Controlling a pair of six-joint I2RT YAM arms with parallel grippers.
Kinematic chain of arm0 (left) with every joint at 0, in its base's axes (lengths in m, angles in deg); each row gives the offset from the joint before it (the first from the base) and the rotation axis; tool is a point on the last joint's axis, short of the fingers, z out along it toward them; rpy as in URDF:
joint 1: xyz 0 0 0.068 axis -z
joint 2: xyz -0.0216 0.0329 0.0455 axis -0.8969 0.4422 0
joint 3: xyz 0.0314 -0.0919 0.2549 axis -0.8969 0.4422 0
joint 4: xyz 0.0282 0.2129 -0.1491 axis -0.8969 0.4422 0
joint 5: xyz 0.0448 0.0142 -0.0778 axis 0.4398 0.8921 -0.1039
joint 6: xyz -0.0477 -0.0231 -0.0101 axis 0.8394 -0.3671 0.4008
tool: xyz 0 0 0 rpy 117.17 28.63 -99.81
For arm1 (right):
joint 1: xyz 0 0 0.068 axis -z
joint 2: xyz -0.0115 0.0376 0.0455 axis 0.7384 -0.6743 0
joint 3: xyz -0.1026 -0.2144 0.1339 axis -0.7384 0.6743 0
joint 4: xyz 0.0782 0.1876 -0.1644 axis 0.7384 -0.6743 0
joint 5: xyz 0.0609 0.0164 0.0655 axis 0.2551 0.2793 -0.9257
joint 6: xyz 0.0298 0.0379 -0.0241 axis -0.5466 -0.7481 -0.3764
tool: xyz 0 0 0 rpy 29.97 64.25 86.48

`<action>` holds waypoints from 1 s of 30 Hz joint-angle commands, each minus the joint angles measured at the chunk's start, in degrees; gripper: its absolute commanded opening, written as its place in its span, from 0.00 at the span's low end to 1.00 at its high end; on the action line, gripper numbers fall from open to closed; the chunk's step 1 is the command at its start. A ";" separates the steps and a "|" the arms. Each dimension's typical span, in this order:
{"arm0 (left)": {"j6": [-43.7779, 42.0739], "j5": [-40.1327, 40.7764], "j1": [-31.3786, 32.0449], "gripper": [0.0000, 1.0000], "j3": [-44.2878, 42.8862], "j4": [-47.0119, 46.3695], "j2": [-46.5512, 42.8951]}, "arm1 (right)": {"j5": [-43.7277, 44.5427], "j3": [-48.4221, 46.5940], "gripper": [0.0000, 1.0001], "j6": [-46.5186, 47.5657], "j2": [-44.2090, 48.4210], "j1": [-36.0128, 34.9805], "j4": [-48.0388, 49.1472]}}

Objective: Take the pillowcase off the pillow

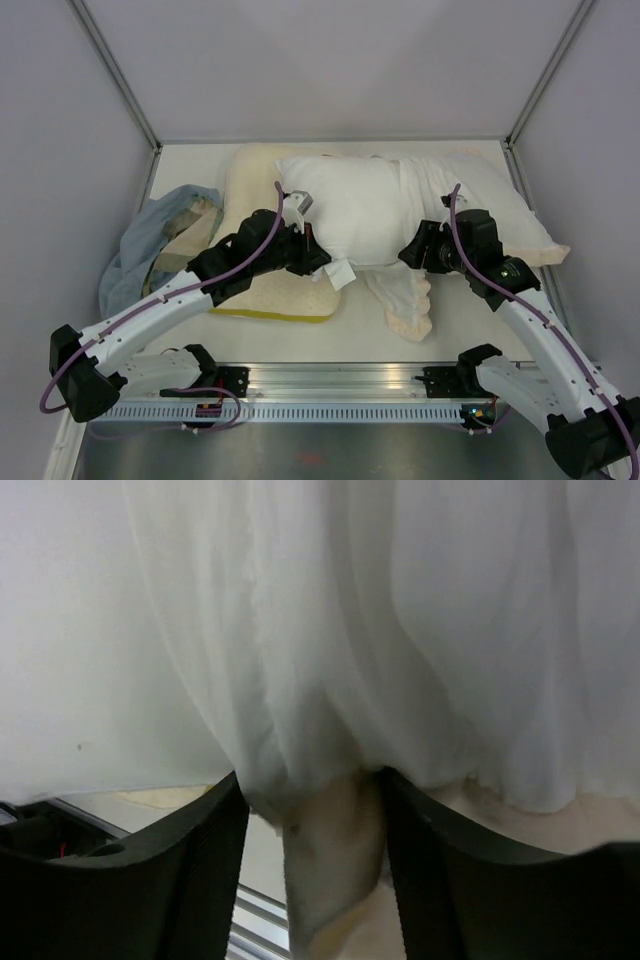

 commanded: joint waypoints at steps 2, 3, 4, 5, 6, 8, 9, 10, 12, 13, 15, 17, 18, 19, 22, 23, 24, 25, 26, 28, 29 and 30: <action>-2.59 -0.43 0.20 0.02 -4.63 -1.59 -0.88 | -0.55 1.97 0.51 -4.19 -3.15 -0.14 8.73; -2.86 -0.26 0.11 0.02 -6.11 -0.71 -1.06 | 0.24 3.19 0.39 -4.46 -3.50 -0.14 10.22; -3.55 0.53 0.11 0.02 -7.00 0.78 -1.67 | 3.03 3.81 0.32 -4.81 -4.03 -0.14 10.76; -4.00 1.06 0.11 0.02 -7.96 1.92 -2.11 | 4.62 4.52 0.27 -5.34 -4.12 -0.14 11.20; -4.44 1.67 0.11 0.02 -9.97 2.98 -2.46 | 6.20 5.83 0.16 -5.60 -4.21 -0.14 12.33; -5.75 4.13 0.02 0.02 -12.44 7.35 -4.04 | 11.81 6.98 0.06 -7.00 -4.47 -0.14 13.05; -6.28 5.62 -0.06 0.02 -14.81 8.86 -4.74 | 13.93 7.68 0.00 -7.62 -4.56 -0.14 13.48; -6.90 8.07 -0.15 0.02 -15.79 10.70 -5.71 | 15.78 7.95 0.00 -8.15 -4.73 -0.14 13.66; -7.51 10.63 -0.24 0.02 -18.24 15.10 -9.04 | 19.65 8.56 0.00 -9.03 -5.08 -0.05 14.27; -7.78 13.52 -0.24 0.02 -18.69 16.60 -10.28 | 20.80 8.74 0.00 -9.38 -5.26 -0.05 14.37; -7.69 16.69 -0.33 0.02 -19.66 21.41 -14.14 | 24.23 9.09 0.00 -10.00 -5.70 -0.05 14.80; -6.82 20.65 -0.24 0.02 -19.40 24.24 -18.43 | 26.51 8.83 0.00 -10.26 -6.58 0.13 14.46; -6.47 21.53 -0.33 0.02 -18.62 26.35 -19.77 | 28.00 8.74 0.00 -10.35 -7.28 0.30 14.46; -5.68 22.76 -0.24 0.02 -18.17 27.50 -21.35 | 28.36 8.74 0.00 -10.35 -7.55 0.39 14.54; -4.18 24.96 -0.24 0.02 -15.28 29.97 -26.19 | 26.53 9.01 0.00 -10.26 -8.16 0.92 16.12; -3.92 24.97 -0.24 0.02 -13.70 30.23 -26.98 | 24.96 9.35 0.00 -10.00 -8.34 0.92 17.26; -3.65 24.71 -0.24 0.02 -12.73 30.41 -27.86 | 22.94 9.53 0.00 -9.22 -8.34 1.01 18.31; -3.13 22.97 -0.24 0.02 -11.85 30.32 -28.04 | 16.39 9.97 0.00 -7.21 -8.43 0.83 19.98; -2.95 21.82 -0.33 0.02 -9.67 30.06 -28.04 | 13.11 10.50 0.00 -6.14 -8.43 0.92 22.25; -2.33 18.05 -0.33 0.02 -6.76 27.97 -28.39 | 4.61 9.54 0.03 -2.21 -9.56 0.57 21.84; -1.90 17.16 -0.24 0.02 -3.52 27.08 -28.66 | 2.90 8.05 0.21 -1.13 -9.83 0.22 19.75; -1.63 16.45 -0.24 0.02 -2.01 26.29 -28.92 | 1.40 7.43 0.32 -0.08 -9.75 -0.31 18.42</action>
